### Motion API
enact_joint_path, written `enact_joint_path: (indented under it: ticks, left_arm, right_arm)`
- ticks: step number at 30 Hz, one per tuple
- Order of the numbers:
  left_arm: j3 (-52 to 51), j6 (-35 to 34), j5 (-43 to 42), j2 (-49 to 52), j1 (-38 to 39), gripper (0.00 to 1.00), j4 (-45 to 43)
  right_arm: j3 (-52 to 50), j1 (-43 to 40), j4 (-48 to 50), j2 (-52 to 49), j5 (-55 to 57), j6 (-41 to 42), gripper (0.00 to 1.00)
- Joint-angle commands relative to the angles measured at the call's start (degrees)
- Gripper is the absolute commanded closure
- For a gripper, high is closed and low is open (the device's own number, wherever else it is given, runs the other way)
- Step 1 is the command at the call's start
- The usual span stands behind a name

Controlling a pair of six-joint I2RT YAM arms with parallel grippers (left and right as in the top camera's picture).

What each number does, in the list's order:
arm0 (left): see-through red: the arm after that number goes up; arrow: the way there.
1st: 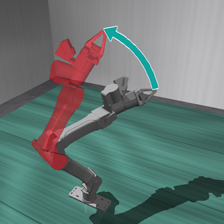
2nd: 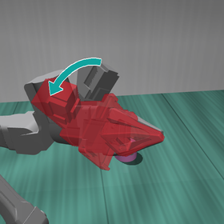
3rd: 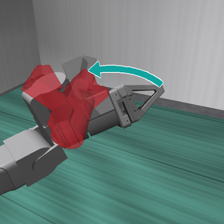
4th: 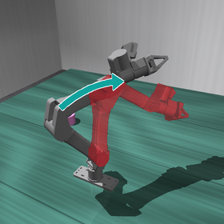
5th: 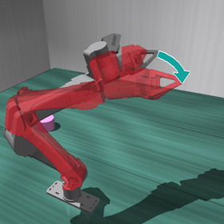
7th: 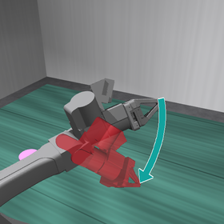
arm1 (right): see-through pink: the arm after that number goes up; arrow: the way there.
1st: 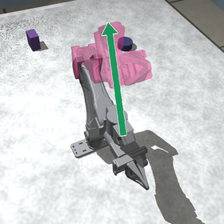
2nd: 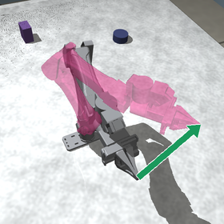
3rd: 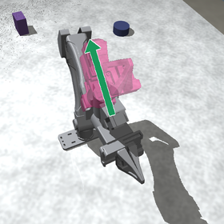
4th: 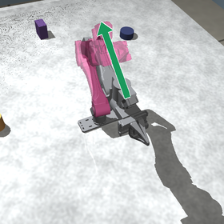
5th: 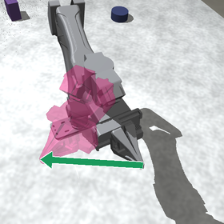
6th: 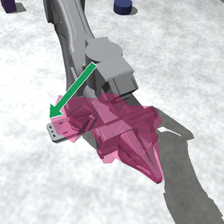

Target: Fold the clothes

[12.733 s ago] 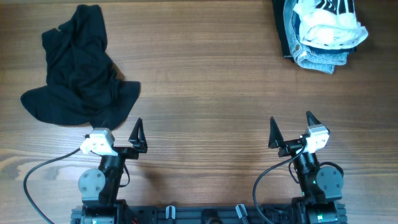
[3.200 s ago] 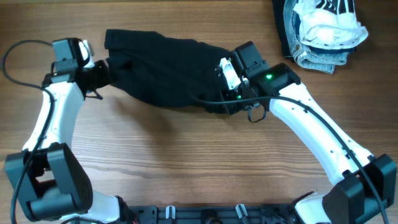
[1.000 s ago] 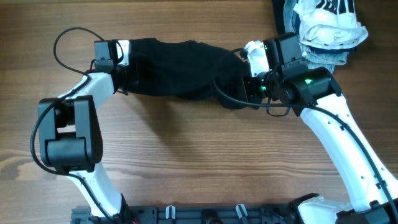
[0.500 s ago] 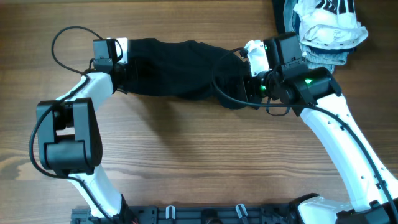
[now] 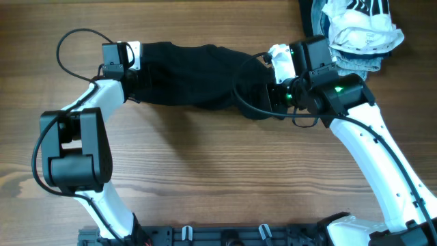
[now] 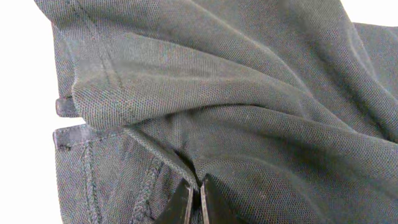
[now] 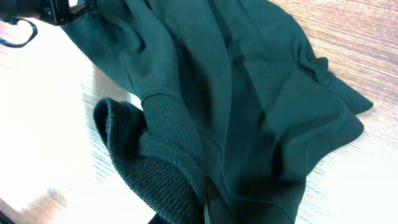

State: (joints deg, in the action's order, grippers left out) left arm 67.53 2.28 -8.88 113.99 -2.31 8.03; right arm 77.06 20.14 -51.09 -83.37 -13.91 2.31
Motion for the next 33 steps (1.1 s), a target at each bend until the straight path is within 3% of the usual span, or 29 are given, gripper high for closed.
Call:
enact_joint_path:
  ticks: [1,8,15,20,25,33]
  left_arm:
    - [0.0,-2.0,0.7,-4.7,0.3,0.96,1.0]
    - [0.0,-5.3,3.1,-26.4,0.3,0.96,4.7]
    - [0.0,-6.0,11.0,-42.6,0.3,0.96,10.8]
    - [0.0,-5.9,16.5,-47.3,-0.3,0.96,10.7]
    - [0.0,-6.0,16.6,-47.6,-2.1,0.96,12.1]
    - [0.5,-6.0,16.7,-48.5,-2.1,0.96,8.0]
  right_arm:
    - [0.2,-0.2,1.2,-0.7,-0.1,-0.6,0.95]
    - [0.2,-0.3,9.1,-0.6,-0.1,1.1,0.96]
    - [1.2,-2.5,11.5,-0.6,1.4,1.1,0.96]
    - [3.7,-7.4,9.9,-0.6,1.4,0.6,0.96]
    - [7.1,-12.7,7.4,-0.6,-1.2,-0.9,0.96]
    - [10.1,-13.4,6.9,-0.6,-0.3,-2.4,0.96]
